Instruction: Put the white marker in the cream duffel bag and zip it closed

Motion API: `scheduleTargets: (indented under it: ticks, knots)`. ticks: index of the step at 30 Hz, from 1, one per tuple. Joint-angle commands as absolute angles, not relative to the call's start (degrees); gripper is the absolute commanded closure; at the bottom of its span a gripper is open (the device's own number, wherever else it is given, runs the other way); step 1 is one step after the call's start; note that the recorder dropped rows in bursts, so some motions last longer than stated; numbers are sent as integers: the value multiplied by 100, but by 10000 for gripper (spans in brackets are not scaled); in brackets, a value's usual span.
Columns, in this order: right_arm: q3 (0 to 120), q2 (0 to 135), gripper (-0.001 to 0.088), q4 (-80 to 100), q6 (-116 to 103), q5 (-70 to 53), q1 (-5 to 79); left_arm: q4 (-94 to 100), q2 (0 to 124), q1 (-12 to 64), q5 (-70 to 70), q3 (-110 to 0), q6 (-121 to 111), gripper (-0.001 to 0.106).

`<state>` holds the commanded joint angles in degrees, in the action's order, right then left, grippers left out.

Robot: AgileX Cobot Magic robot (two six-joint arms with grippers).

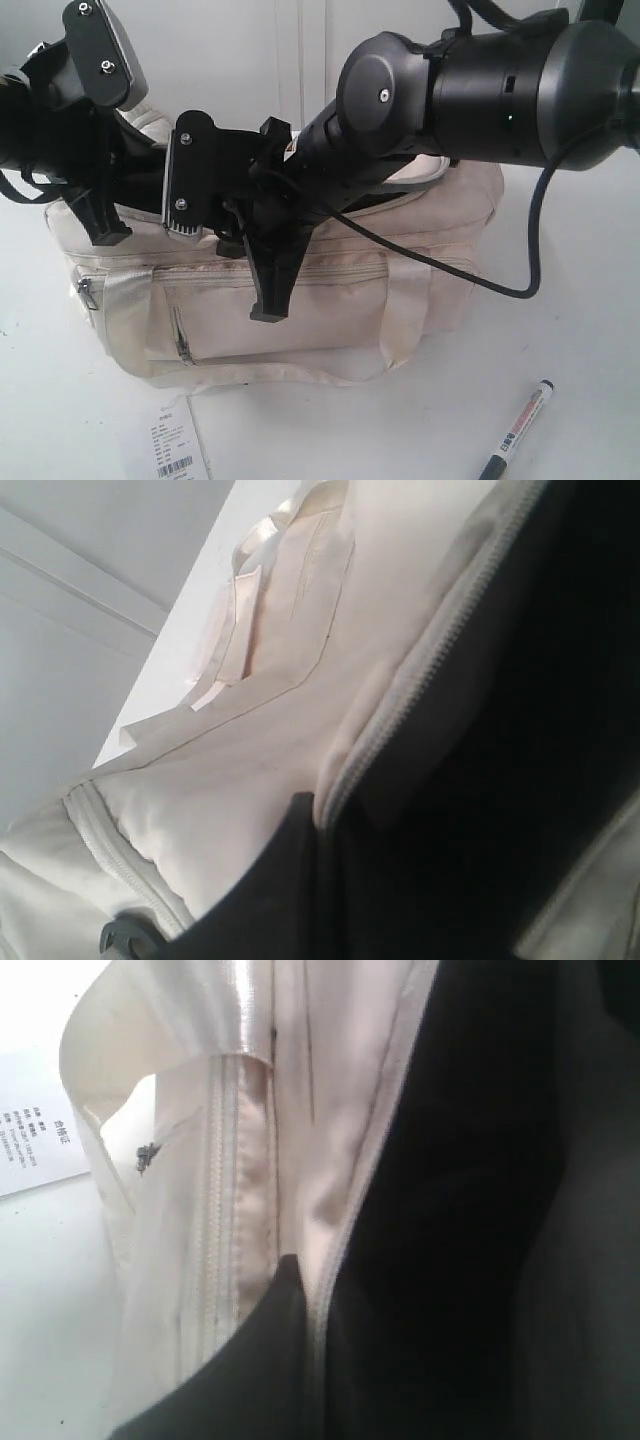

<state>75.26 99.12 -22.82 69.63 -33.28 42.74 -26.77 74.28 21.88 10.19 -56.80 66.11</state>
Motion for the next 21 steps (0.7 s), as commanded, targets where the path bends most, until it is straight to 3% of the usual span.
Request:
scheduleTargets:
  ticks: [12, 21]
  knots:
    - [7526, 9921, 868, -2282, 6910, -3319, 4274, -2606, 7442, 2188, 698, -6315, 6611, 1053]
    - [7526, 9921, 868, -2282, 6899, -3329, 4274, -2589, 7489, 2188, -475, -6337, 6792, 1053]
